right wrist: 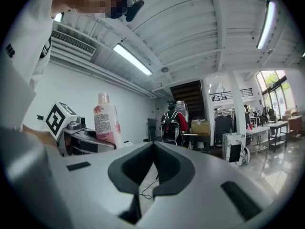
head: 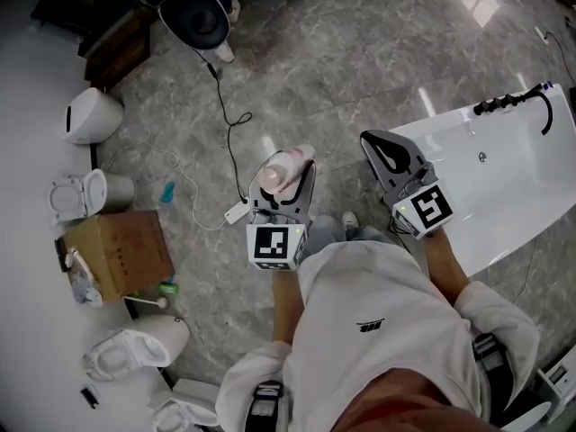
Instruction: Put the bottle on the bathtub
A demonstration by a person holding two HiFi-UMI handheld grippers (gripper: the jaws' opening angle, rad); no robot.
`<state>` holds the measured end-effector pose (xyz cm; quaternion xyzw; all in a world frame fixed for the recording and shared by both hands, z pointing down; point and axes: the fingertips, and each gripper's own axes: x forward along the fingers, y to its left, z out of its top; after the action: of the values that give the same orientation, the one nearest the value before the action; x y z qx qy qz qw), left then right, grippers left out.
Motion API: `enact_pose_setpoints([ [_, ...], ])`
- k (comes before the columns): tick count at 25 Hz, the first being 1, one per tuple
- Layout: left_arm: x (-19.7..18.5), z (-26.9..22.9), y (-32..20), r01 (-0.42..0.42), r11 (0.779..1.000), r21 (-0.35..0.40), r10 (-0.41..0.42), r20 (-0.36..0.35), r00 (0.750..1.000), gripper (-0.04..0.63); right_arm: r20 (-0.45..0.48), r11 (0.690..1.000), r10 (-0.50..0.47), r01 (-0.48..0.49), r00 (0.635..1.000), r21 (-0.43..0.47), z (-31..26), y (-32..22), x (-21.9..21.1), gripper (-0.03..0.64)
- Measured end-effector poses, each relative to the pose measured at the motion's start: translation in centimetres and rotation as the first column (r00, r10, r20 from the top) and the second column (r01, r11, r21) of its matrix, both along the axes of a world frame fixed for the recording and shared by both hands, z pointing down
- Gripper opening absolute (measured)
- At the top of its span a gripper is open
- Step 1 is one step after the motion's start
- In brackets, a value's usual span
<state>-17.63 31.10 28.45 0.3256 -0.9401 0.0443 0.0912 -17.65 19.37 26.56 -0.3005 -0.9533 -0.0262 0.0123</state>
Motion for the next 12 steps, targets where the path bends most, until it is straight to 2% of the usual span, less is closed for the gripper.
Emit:
enact_pose_setpoints([
  [7, -5.8, 0.7, -1.5, -0.072, 0.997, 0.002, 0.072, 0.006, 0.997, 0.232, -0.007, 0.998, 0.064, -0.064, 0.998, 0.01, 0.8, -1.2, -4.9, -0.005],
  [10, -8.6, 0.8, -3.3, -0.145, 0.989, 0.005, 0.145, 0.008, 0.989, 0.232, -0.011, 0.992, 0.129, -0.129, 0.992, 0.014, 0.7, -3.0, -6.9, -0.005],
  [12, -10.6, 0.7, -5.2, -0.216, 0.976, 0.005, 0.216, 0.012, 0.976, 0.232, -0.017, 0.981, 0.192, -0.192, 0.981, 0.013, 0.7, -4.7, -8.2, -0.006],
])
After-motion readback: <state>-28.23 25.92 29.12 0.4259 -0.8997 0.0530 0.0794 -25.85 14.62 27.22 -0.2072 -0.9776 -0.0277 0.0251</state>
